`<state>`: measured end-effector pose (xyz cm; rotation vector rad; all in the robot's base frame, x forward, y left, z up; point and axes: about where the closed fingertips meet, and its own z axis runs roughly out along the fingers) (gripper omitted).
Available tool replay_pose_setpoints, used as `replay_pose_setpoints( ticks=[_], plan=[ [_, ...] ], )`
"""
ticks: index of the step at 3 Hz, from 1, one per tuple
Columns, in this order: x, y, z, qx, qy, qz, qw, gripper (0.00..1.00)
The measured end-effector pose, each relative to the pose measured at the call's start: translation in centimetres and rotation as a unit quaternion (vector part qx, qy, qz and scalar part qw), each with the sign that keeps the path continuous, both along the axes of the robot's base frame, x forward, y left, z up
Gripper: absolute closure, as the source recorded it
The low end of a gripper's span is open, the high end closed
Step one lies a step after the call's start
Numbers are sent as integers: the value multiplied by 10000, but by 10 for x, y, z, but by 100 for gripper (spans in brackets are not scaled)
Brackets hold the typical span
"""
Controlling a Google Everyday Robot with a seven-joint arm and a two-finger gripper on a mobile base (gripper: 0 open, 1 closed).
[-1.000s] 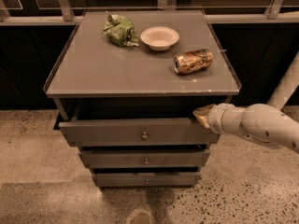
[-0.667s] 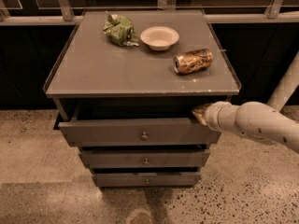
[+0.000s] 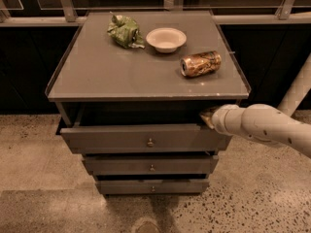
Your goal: Open top drawer
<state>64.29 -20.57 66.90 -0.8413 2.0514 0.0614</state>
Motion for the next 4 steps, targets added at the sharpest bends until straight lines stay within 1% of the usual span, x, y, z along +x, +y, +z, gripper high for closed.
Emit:
replay_pose_setpoints(
  ticks=[1,2,3,4],
  plan=[
    [0,0,2,0,0,0,10000,100],
    [-8,2,0,46,134,110,9998,100],
    [-13,7,7,375,141,396,9984,100],
    [-33,3,22,928,-66,994,9907,100]
  ],
)
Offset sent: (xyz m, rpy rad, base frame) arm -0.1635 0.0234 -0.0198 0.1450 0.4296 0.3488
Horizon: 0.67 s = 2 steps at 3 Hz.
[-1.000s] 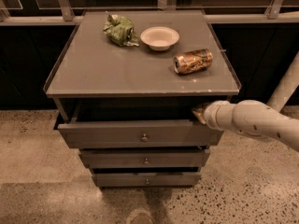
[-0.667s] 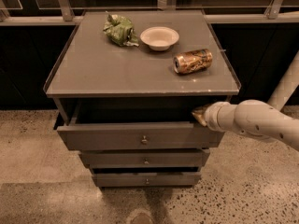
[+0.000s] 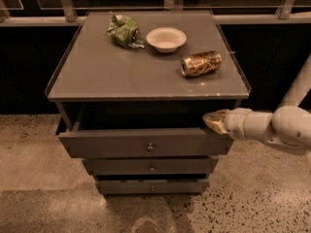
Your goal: Open top drawer
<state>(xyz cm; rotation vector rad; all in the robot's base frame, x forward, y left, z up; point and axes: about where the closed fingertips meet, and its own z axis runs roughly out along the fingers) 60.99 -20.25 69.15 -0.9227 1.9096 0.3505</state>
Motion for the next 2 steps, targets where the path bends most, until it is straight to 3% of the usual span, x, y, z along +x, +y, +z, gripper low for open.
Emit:
replay_pose_setpoints(
  ticks=[1,2],
  plan=[
    [-27,-22,-12,473,-16,534,9975,100],
    [-27,-22,-12,473,-16,535,9974,100]
  ],
)
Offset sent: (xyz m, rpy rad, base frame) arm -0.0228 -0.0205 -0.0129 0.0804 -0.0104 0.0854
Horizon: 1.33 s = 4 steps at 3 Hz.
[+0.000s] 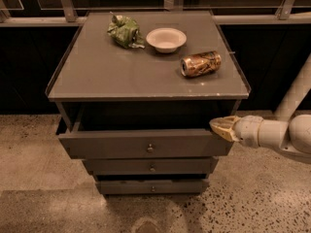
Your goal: Open top drawer
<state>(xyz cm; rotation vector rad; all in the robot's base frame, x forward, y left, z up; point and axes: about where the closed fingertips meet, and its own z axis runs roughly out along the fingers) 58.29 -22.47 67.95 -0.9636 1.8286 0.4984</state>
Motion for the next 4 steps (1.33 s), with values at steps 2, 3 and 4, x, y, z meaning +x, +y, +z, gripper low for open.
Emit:
replay_pose_setpoints(
  ticks=[2,3,4],
  plan=[
    [26,-9,23,11,-33,-6,10000,100],
    [24,-9,-2,148,103,-53,9998,100],
    [24,-8,-8,167,230,-32,9996,100]
  ],
)
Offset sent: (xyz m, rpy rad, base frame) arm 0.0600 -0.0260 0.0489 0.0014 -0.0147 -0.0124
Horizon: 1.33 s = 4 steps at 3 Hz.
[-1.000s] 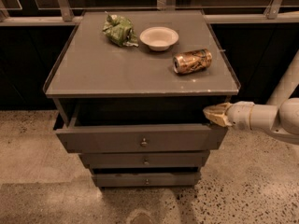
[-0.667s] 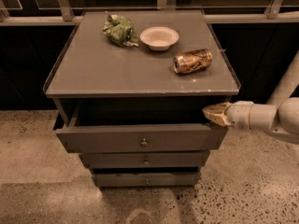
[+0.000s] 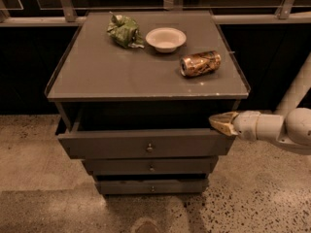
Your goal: Open top drawer
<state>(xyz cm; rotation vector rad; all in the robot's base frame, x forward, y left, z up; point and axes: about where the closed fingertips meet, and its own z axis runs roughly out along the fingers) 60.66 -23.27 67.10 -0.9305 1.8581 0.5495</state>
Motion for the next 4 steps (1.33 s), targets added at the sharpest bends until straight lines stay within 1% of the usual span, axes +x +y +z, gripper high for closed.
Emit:
replay_pose_setpoints(
  ticks=[1,3,4],
  plan=[
    [0,0,3,0,1,0,10000,100],
    [-10,4,2,-71,230,81,9997,100],
    [-22,12,-3,-51,445,140,9989,100]
  ],
)
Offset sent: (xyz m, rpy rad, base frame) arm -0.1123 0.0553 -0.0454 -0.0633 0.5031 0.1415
